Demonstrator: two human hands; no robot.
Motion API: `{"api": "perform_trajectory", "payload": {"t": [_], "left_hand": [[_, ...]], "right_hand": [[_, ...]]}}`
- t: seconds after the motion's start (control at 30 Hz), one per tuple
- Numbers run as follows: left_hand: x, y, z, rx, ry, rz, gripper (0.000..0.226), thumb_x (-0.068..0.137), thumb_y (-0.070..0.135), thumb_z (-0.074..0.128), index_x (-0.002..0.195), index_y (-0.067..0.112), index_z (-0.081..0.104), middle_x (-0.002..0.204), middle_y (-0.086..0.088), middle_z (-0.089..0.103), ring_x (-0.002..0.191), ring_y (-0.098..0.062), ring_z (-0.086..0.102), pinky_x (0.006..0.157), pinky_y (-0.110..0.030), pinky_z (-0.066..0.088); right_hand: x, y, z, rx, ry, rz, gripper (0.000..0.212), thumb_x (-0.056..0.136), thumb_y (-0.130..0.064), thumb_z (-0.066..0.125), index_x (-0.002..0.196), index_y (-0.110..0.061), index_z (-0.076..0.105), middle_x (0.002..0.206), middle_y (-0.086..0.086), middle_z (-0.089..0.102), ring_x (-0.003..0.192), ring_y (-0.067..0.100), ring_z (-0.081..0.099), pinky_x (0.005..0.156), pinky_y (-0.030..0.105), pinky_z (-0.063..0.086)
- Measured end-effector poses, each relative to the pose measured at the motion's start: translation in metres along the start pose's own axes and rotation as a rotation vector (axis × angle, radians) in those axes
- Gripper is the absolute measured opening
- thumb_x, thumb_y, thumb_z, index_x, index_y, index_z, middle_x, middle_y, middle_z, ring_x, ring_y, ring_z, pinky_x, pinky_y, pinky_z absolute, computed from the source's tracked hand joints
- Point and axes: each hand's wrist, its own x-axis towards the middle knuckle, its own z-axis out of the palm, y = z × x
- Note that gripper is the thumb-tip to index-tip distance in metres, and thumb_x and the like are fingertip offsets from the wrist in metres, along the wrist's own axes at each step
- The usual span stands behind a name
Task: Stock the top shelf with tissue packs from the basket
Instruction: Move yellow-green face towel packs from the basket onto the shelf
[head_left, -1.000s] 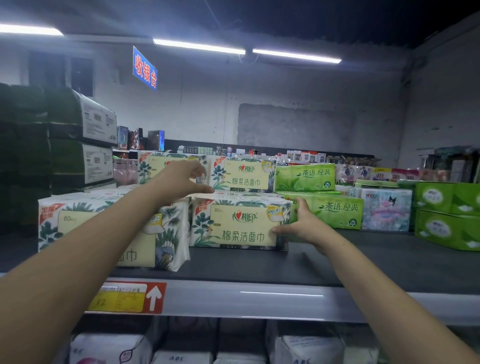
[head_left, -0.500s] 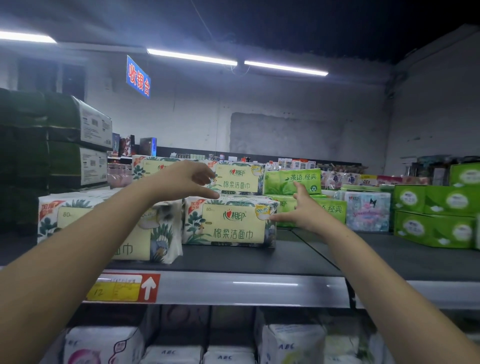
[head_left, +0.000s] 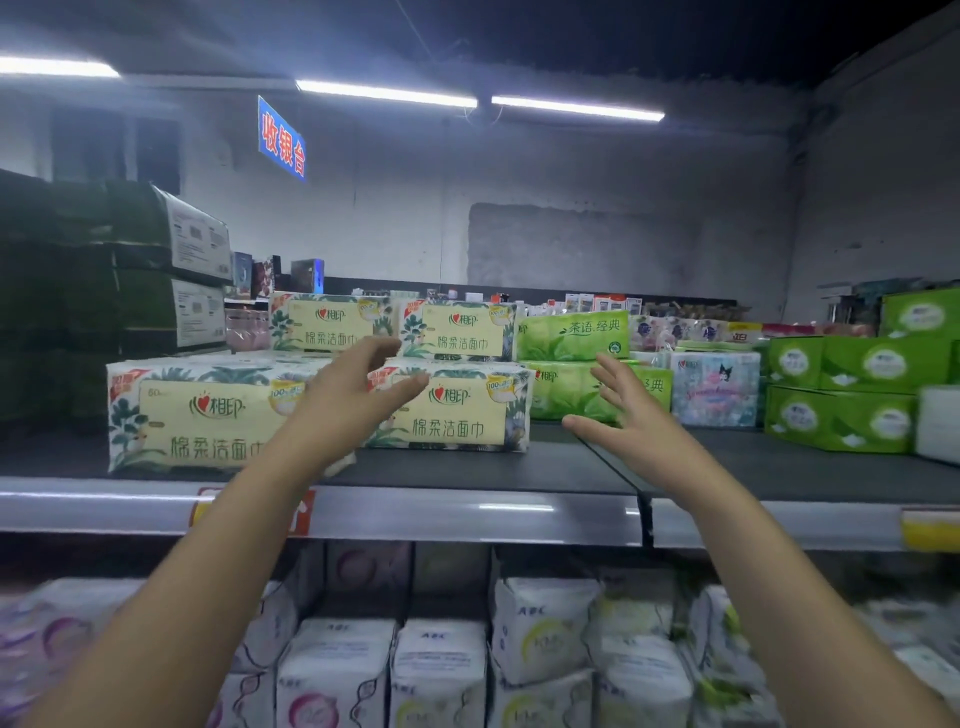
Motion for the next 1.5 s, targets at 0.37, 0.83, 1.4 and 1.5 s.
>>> {"api": "perform_trajectory", "payload": {"t": [0.37, 0.83, 1.4, 1.5], "left_hand": [[-0.096, 0.032, 0.035, -0.312, 0.037, -0.207, 0.038, 0.093, 0.028, 0.060, 0.130, 0.025, 0.052, 0.132, 0.011, 0.056, 0.118, -0.003, 0.052, 0.094, -0.024, 0.037], [-0.131, 0.081, 0.019, -0.424, 0.013, -0.287, 0.017, 0.093, 0.023, 0.060, 0.107, 0.027, 0.068, 0.114, 0.013, 0.066, 0.111, 0.000, 0.057, 0.100, -0.031, 0.043], [-0.142, 0.072, 0.023, -0.396, -0.029, -0.337, 0.019, 0.093, 0.025, 0.061, 0.111, 0.025, 0.066, 0.117, 0.008, 0.064, 0.114, -0.005, 0.056, 0.100, -0.031, 0.042], [-0.142, 0.074, 0.028, -0.394, -0.035, -0.339, 0.018, 0.093, 0.024, 0.060, 0.110, 0.025, 0.065, 0.116, 0.007, 0.065, 0.114, -0.007, 0.056, 0.099, -0.031, 0.042]], "right_hand": [[-0.091, 0.011, -0.012, 0.204, 0.049, 0.059, 0.068, 0.091, -0.038, 0.055, 0.148, -0.035, 0.019, 0.150, -0.015, 0.030, 0.133, 0.003, 0.034, 0.100, 0.025, 0.031], [-0.141, 0.009, -0.051, 0.240, 0.081, 0.098, 0.062, 0.091, -0.040, 0.052, 0.145, -0.039, 0.021, 0.142, -0.021, 0.035, 0.124, 0.001, 0.040, 0.083, 0.015, 0.036], [-0.157, 0.007, -0.050, 0.205, 0.063, 0.093, 0.071, 0.084, -0.048, 0.052, 0.147, -0.038, 0.020, 0.147, -0.017, 0.033, 0.129, 0.004, 0.040, 0.098, 0.025, 0.034], [-0.162, 0.007, -0.053, 0.189, 0.064, 0.092, 0.067, 0.088, -0.044, 0.053, 0.146, -0.039, 0.020, 0.147, -0.018, 0.033, 0.131, 0.006, 0.039, 0.102, 0.027, 0.033]]}}
